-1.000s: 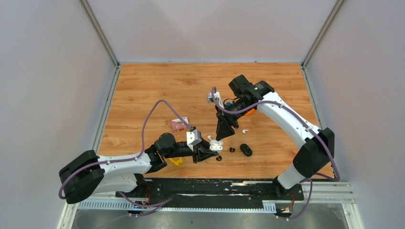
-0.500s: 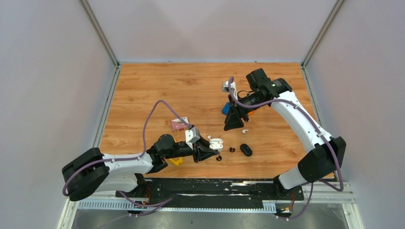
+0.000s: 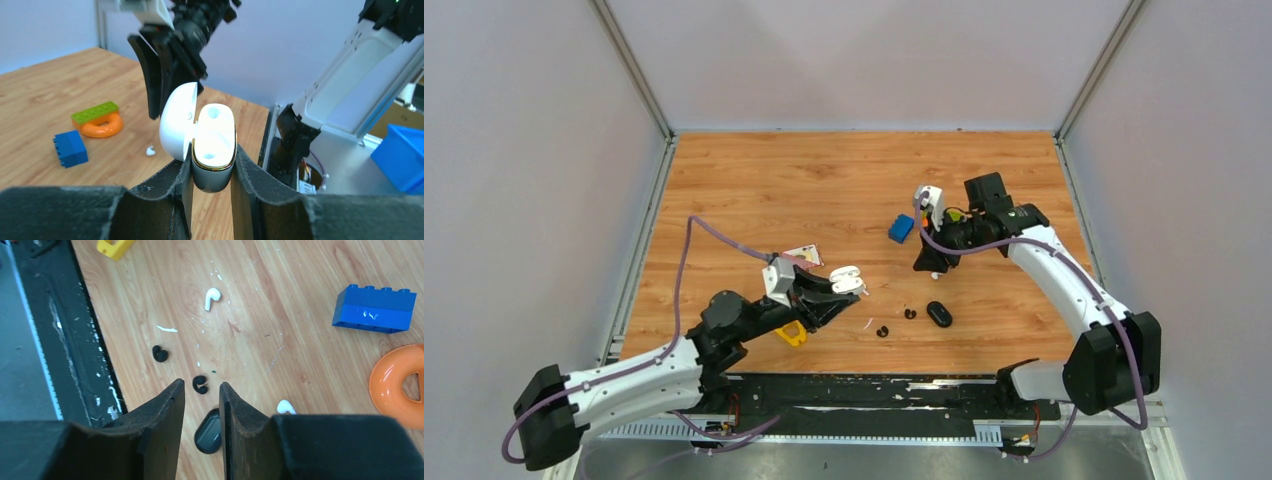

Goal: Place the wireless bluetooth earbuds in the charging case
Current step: Pick up the earbud from the center of the board.

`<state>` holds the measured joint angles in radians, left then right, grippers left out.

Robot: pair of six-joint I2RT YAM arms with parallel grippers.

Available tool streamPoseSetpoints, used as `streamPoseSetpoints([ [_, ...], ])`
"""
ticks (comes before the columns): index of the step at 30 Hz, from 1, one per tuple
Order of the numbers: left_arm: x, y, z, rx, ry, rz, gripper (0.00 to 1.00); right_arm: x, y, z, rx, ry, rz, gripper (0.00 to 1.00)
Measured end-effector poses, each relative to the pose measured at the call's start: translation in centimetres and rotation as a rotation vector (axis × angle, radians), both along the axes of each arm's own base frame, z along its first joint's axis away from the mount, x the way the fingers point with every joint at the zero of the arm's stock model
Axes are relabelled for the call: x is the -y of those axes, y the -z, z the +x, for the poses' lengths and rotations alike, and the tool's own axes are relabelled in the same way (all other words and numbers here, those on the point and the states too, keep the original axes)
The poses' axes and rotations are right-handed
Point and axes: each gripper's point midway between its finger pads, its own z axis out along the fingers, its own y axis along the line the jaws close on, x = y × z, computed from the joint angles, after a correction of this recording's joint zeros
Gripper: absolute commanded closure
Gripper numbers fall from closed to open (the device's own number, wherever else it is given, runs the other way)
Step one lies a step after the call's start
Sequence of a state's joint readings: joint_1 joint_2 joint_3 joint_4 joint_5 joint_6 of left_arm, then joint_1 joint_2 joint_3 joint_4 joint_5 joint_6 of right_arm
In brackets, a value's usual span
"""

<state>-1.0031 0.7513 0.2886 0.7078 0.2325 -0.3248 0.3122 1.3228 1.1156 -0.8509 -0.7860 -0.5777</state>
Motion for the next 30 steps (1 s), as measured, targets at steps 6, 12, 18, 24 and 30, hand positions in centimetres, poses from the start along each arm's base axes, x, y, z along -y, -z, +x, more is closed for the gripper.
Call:
streamPoseSetpoints([
  [6, -2.8, -2.6, 0.3, -0.002, -0.098, -0.08, 1.0, -0.6, 3.5, 2.5, 0.054, -0.015, -0.072, 0.68],
  [12, -3.3, -1.5, 0.7, -0.035, -0.133, -0.04, 1.0, 1.1, 7.7, 5.3, 0.034, 0.058, -0.24, 0.68],
  [18, -2.7, 0.2, 1.0, -0.067, -0.131, 0.015, 1.0, 3.6, 9.0, 6.0, 0.087, 0.048, -0.395, 0.66],
  [24, -2.3, 1.0, 1.2, -0.082, -0.128, 0.039, 1.0, 5.1, 10.0, 6.5, 0.083, 0.049, -0.504, 0.61],
  [30, -2.3, 1.2, 1.1, -0.093, -0.125, 0.034, 1.0, 5.3, 11.7, 5.8, 0.037, 0.056, -0.568, 0.52],
])
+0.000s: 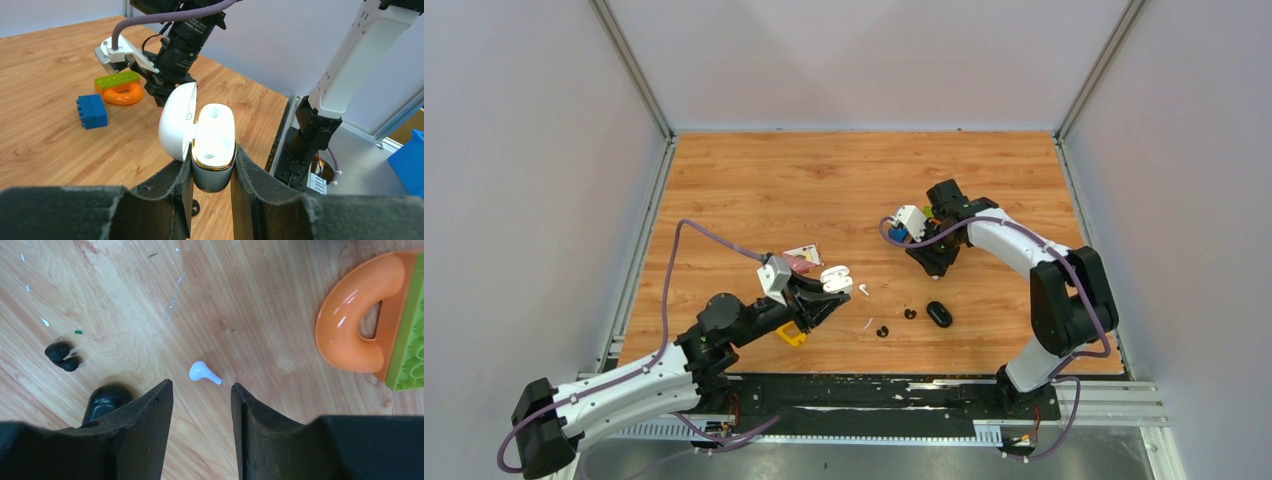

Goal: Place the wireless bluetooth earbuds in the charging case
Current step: Pick up the earbud from the center of the board.

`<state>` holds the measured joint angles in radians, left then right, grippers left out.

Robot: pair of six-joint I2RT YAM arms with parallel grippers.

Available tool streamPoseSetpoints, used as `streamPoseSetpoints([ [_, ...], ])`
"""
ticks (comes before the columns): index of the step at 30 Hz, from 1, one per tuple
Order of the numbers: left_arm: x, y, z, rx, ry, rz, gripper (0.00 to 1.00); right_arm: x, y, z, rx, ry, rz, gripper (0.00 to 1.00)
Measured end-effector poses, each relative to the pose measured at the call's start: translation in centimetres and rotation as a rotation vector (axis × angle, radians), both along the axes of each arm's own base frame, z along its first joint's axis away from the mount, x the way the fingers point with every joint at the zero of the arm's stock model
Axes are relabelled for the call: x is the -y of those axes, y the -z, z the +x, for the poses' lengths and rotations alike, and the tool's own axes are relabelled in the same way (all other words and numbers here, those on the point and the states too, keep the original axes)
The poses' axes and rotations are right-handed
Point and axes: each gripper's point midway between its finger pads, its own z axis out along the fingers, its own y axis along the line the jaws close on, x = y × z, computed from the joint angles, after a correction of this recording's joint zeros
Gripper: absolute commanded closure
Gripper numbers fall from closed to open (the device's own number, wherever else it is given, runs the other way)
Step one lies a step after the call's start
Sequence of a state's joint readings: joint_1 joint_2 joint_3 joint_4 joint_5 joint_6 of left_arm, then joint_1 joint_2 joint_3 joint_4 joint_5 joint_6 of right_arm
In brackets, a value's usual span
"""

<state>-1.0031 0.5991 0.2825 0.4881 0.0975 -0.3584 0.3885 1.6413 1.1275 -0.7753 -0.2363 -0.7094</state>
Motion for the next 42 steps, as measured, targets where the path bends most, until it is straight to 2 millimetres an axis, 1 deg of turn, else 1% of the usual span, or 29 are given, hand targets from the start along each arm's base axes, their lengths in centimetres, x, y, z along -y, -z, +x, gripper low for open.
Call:
streamPoseSetpoints([
  [6, 0.0, 0.2, 0.0, -0.005, 0.002, 0.003, 1.0, -0.7, 1.1, -0.8, -0.002, -0.015, -0.058, 0.51],
  [10, 0.2, 0.5, 0.0, -0.011, 0.003, 0.012, 1.0, -1.2, 2.0, -0.9, 0.012, -0.033, -0.106, 0.55],
  [15, 0.3, 0.8, 0.1, -0.017, 0.006, 0.019, 1.0, -1.0, 3.0, -1.3, 0.007, -0.041, -0.15, 0.59],
  [22, 0.3, 0.8, 0.0, -0.021, 0.007, 0.018, 1.0, -0.4, 3.4, -1.1, 0.011, -0.028, -0.184, 0.62],
  [29, 0.5, 1.3, 0.1, -0.038, 0.009, 0.028, 1.0, 0.0, 4.2, -1.2, -0.006, -0.025, -0.211, 0.66],
  [36, 0.5, 1.4, 0.1, -0.041, 0.009, 0.027, 1.0, 0.1, 4.2, -1.2, -0.007, -0.02, -0.218, 0.68],
  [42, 0.5, 1.4, 0.1, -0.04, 0.009, 0.024, 1.0, 0.2, 4.3, -1.2, -0.009, -0.013, -0.219, 0.65],
])
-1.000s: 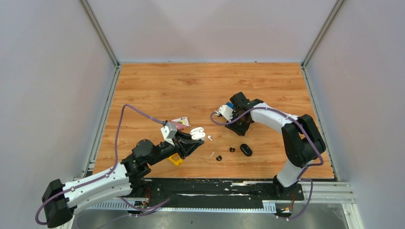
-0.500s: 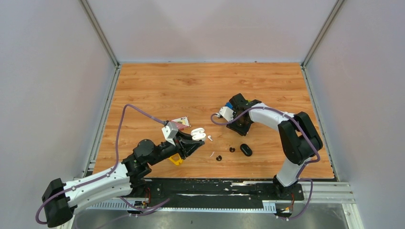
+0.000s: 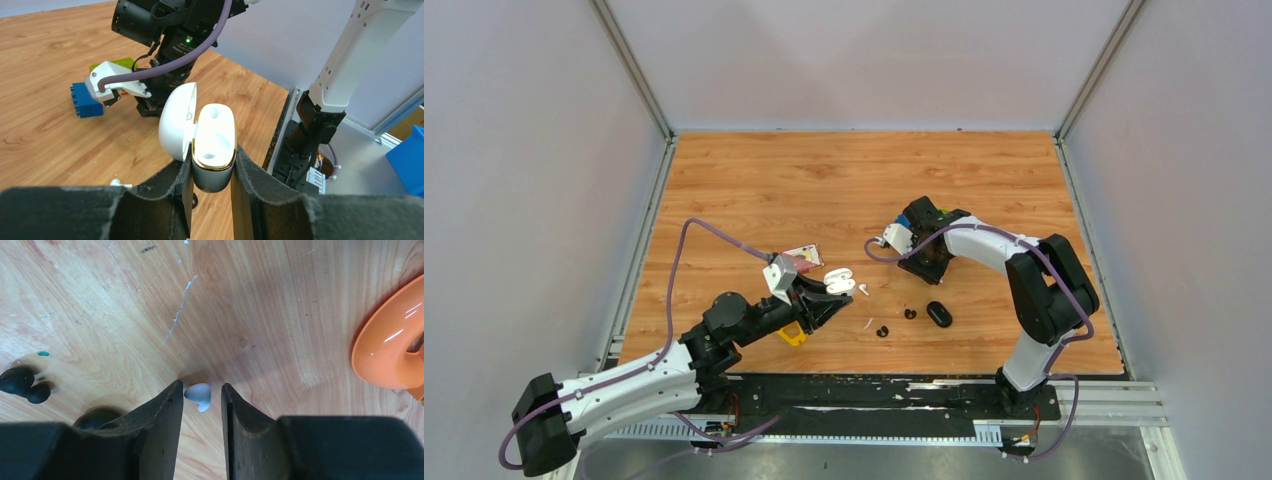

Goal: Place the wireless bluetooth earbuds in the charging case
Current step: Pick up the earbud from the center of the board.

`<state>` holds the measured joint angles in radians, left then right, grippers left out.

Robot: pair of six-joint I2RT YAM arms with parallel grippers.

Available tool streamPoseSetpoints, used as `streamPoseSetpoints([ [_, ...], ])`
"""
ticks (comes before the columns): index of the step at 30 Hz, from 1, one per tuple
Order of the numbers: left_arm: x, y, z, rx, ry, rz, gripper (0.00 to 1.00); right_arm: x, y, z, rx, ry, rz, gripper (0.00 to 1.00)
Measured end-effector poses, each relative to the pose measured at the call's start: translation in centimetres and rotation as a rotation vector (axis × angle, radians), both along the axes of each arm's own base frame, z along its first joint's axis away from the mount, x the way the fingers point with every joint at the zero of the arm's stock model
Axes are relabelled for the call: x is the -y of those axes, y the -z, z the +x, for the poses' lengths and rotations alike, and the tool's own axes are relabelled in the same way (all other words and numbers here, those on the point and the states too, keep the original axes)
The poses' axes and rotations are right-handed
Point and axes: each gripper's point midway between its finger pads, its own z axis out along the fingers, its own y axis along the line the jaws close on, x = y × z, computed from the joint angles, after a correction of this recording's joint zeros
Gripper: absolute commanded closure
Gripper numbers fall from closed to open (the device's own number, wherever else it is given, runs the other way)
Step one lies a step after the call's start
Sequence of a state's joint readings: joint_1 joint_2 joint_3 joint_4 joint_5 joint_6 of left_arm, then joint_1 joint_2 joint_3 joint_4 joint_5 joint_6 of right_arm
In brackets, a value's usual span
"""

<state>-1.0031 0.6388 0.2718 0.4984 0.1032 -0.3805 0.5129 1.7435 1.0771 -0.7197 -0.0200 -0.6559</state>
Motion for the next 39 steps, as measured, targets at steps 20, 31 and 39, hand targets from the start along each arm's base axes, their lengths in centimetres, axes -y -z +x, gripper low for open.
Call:
streamPoseSetpoints([
  [20, 0.1, 0.2, 0.0, -0.004, 0.0, 0.007, 1.0, 0.8, -0.5, -1.1, -0.05, 0.049, -0.003, 0.84],
  [31, 1.3, 2.9, 0.7, -0.036, 0.009, 0.083, 1.0, -3.4, -13.3, -1.2, 0.111, 0.038, 0.341, 0.85],
  [39, 4.6, 2.8, 2.5, -0.024, 0.029, 0.141, 1.0, -6.5, -22.2, -3.0, 0.181, -0.063, 0.611, 0.84],
])
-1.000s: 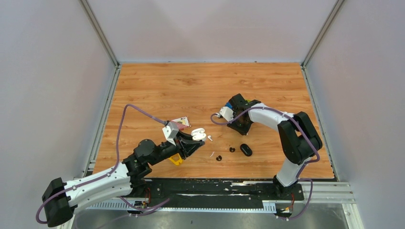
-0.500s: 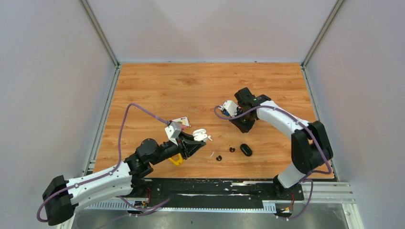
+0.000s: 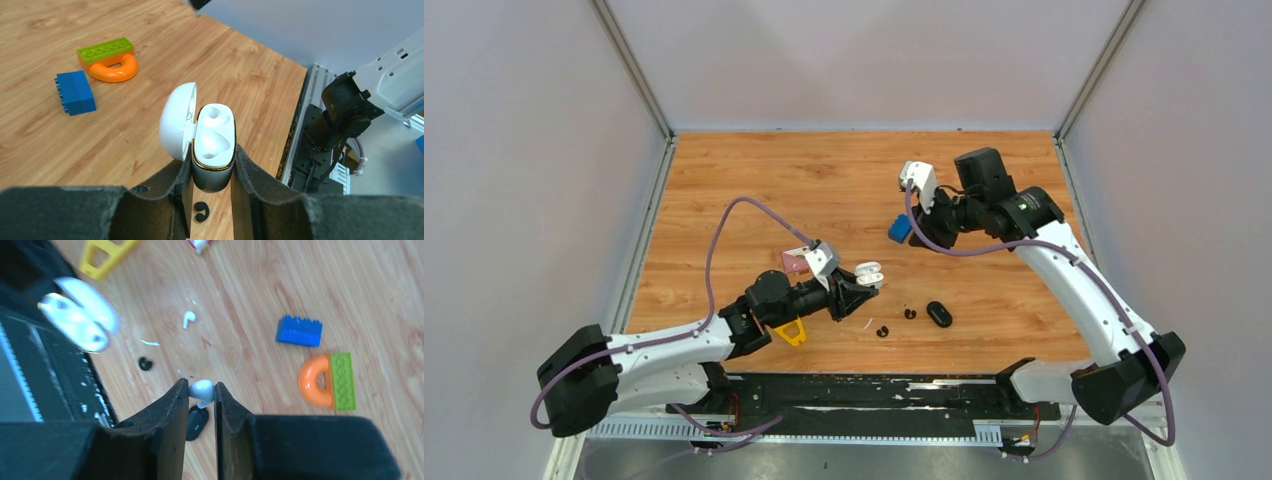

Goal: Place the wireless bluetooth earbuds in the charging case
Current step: Pick up the earbud from the center of the board, then place the earbud in the charging case.

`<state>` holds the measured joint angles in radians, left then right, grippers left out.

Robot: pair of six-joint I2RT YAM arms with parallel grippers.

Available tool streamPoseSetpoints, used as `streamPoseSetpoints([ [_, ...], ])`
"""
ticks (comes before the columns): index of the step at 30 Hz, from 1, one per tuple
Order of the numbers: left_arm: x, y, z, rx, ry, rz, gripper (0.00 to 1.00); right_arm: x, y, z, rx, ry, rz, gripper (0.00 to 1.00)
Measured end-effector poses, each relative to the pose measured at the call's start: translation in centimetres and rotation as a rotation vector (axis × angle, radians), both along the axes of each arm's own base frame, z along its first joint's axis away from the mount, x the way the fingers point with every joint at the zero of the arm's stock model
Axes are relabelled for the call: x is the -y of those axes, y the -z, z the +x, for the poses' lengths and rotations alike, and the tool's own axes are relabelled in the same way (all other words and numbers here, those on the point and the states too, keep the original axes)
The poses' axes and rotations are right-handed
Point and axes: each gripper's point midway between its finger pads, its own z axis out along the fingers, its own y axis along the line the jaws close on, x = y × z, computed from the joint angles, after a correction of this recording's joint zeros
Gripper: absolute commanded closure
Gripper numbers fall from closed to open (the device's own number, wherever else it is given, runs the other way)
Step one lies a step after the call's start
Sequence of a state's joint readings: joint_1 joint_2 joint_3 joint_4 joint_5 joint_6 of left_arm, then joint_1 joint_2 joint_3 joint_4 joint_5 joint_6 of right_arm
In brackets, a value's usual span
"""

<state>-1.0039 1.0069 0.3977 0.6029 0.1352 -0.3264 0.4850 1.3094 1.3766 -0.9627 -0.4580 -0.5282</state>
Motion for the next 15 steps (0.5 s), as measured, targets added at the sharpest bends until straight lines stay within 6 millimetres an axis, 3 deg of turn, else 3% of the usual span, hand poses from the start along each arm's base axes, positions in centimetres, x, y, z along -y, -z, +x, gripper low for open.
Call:
streamPoseSetpoints([
  [5, 1.5, 0.3, 0.3, 0.01, 0.029, -0.016, 1.0, -1.7, -4.8, -2.7, 0.004, -0.103, 0.162, 0.84],
  [11, 3.1, 0.6, 0.4, 0.027, 0.076, -0.051, 1.0, -3.2, -7.1, -5.5, -0.063, -0.22, 0.291, 0.84],
  [15, 3.8, -0.3, 0.7, 0.035, 0.079, -0.108, 1.0, -3.6, -7.6, -6.2, -0.095, -0.244, 0.329, 0.83],
])
